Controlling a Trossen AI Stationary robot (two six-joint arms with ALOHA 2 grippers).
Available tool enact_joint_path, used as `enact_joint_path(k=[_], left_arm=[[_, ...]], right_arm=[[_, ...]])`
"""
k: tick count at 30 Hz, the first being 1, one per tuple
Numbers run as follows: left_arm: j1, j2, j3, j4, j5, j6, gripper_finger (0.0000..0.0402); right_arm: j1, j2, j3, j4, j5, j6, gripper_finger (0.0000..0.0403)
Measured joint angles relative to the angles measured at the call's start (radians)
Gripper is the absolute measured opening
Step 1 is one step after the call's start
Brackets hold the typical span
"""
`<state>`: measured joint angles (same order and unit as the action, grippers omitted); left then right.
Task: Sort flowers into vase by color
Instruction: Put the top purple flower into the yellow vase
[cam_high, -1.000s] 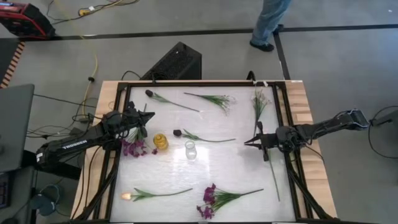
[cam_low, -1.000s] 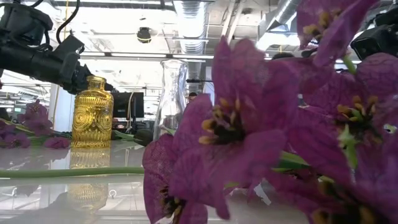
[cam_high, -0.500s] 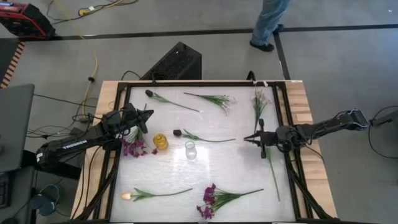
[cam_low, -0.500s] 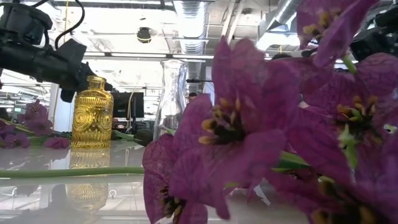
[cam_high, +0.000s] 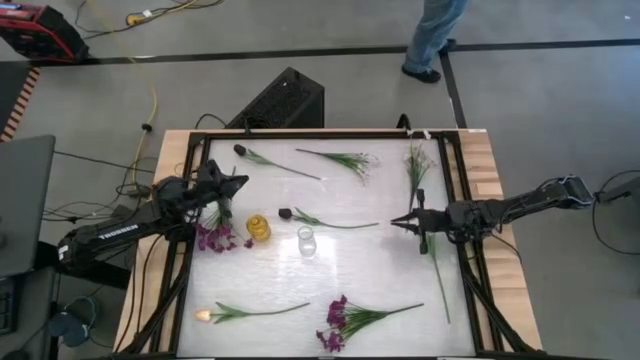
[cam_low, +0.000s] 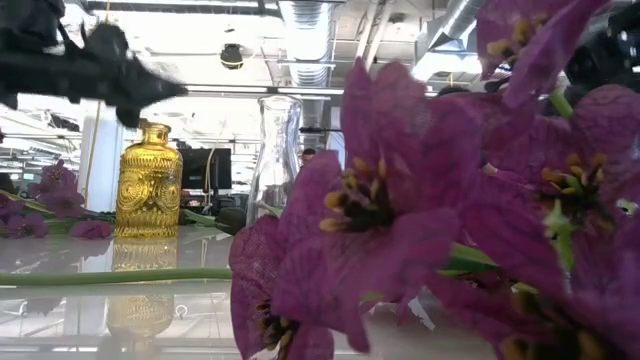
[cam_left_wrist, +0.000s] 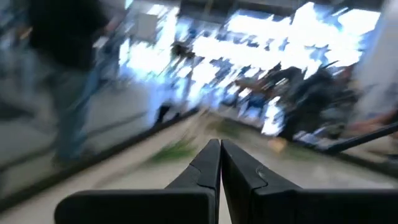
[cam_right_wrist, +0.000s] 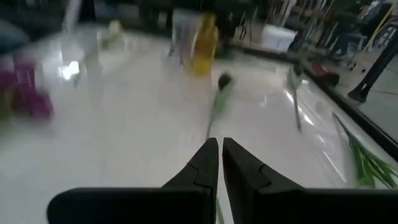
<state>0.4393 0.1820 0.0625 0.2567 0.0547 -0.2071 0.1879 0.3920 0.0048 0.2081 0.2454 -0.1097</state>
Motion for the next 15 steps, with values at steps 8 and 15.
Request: enact_joint_path(k=[8, 15], left_arm=[[-0.009, 0.012, 0.066, 0.006, 0.125, 0.100, 0.0000], [-0.034, 0.072, 0.159, -0.123, 0.004, 0.110, 0.0025]], right_arm=[[0.000, 0.001, 0.051, 0.219, -0.032, 0.332, 0.0051], [0.015, 0.061, 0.118, 0.208, -0.035, 0.364, 0.0051]])
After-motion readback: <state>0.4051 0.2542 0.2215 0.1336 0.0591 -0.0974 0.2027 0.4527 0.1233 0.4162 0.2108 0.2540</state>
